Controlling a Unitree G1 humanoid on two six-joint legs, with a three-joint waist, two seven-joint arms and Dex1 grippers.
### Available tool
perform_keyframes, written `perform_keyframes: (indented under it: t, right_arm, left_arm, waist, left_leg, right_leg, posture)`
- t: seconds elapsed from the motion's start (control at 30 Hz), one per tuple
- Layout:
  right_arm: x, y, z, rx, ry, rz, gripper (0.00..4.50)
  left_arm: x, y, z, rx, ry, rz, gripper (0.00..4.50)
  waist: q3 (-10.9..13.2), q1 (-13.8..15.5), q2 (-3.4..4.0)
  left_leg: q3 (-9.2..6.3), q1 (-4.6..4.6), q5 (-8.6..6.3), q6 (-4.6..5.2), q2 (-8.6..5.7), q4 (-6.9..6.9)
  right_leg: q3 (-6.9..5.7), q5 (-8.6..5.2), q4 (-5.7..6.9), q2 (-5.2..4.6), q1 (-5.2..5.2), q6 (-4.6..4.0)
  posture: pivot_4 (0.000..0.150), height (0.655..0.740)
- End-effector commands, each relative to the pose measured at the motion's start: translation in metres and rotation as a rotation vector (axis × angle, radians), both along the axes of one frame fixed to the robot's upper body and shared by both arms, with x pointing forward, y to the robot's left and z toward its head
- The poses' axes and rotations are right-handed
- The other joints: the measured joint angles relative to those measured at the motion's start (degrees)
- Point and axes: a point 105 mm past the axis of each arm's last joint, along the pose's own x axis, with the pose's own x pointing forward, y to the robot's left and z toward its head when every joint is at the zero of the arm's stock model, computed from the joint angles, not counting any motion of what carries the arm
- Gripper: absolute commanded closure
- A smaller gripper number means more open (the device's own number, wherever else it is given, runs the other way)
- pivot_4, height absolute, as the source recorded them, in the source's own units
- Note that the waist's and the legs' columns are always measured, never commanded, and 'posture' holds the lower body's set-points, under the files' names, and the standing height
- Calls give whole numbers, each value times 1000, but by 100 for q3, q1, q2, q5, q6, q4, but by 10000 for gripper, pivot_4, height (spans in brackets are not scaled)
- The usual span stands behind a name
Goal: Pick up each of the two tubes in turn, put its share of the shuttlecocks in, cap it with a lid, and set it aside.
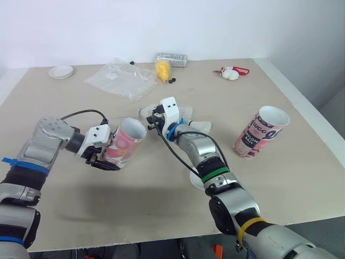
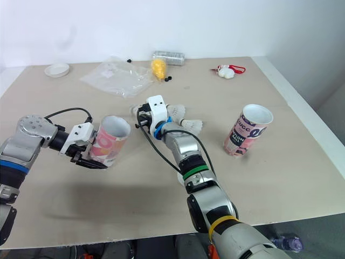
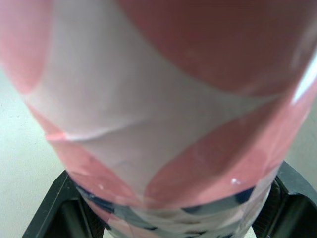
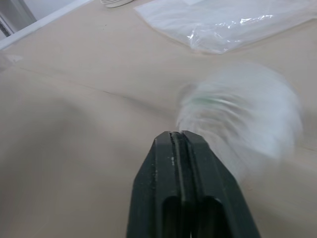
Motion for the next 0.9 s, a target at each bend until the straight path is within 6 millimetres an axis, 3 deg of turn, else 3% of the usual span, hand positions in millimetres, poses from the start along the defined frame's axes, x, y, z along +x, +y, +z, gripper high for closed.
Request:
perform_keyframes:
  t: [0.03,0.43,0.9]
  right_arm:
    - [0,-1,15,11,-62,13,44732]
    - [-3,-11,16,2,-79,31,44732]
    - [-29,-29,21,-20,-101,68,44732]
  left_arm:
    - [3,1,1,1,-24,20,14513]
    - [7,-4,1,-13,-23,12,14513]
    - [8,-5,-1,-12,-19,5,14513]
  waist:
    - [0,0,0]
    - [0,2,0]
    - [0,27,0]
  left_leg:
    - [0,0,0,0,0,0]
    - [0,-1,1,-1,-1,1]
    - [0,-2,1,-1,-2,2]
  right_leg:
    - [0,0,0,0,0,0]
    - [0,0,0,-1,1,1]
    - [0,0,0,-2,2,2]
  posture:
    - [1500,7400]
    - [1500,7400]
    - [1500,7400]
